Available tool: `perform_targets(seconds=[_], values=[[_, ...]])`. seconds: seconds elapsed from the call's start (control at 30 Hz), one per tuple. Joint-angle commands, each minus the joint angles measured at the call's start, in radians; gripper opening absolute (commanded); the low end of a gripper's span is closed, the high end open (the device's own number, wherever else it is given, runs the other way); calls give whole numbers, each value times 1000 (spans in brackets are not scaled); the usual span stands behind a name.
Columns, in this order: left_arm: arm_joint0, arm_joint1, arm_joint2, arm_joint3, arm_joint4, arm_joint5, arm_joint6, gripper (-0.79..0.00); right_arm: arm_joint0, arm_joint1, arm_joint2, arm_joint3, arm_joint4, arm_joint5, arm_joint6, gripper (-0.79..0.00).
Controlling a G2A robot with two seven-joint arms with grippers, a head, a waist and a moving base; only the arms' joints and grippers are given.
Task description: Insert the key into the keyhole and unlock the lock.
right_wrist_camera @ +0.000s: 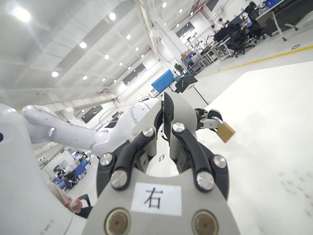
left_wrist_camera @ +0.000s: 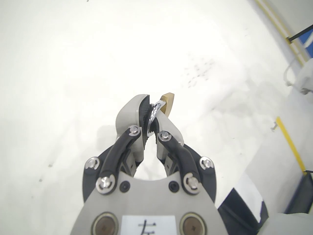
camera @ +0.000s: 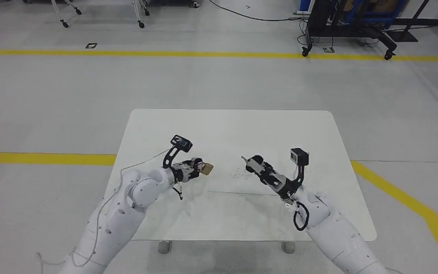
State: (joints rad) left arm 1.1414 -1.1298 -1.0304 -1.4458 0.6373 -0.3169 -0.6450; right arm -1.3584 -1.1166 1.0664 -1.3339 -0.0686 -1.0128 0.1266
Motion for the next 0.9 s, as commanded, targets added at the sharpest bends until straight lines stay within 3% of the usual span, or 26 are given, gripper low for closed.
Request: perform_targets(seconds=[0.0,0.07,0.2,0.33,0.53,0.67,0.77,0.87], values=[[-41,-13,15,71,-137,-75,18,-785,-5,0,15,0,3,0,-13,-785],[-83,-25,33,128,-188,-137,36,-785,-13,2,33,-8,-1,2,-20,-785],[-150,-47,100,182,-138,-237,95,-785,-39,6,66,-46,-9,21,-27,-785],[-157,-50,107,190,-135,-246,106,-785,-49,15,82,-94,-108,66,55,-785],[-142,-50,105,186,-147,-235,118,-785,-49,15,82,-94,-108,66,55,-785],[-95,-50,64,230,-487,-357,89,-785,-55,6,70,-106,-79,114,3,-785],[-98,-54,66,283,-759,-425,-31,-785,-43,-7,46,-88,-65,144,-37,-785],[-136,-58,91,335,-880,-417,-180,-785,-25,-19,23,-51,-54,155,-69,-785]])
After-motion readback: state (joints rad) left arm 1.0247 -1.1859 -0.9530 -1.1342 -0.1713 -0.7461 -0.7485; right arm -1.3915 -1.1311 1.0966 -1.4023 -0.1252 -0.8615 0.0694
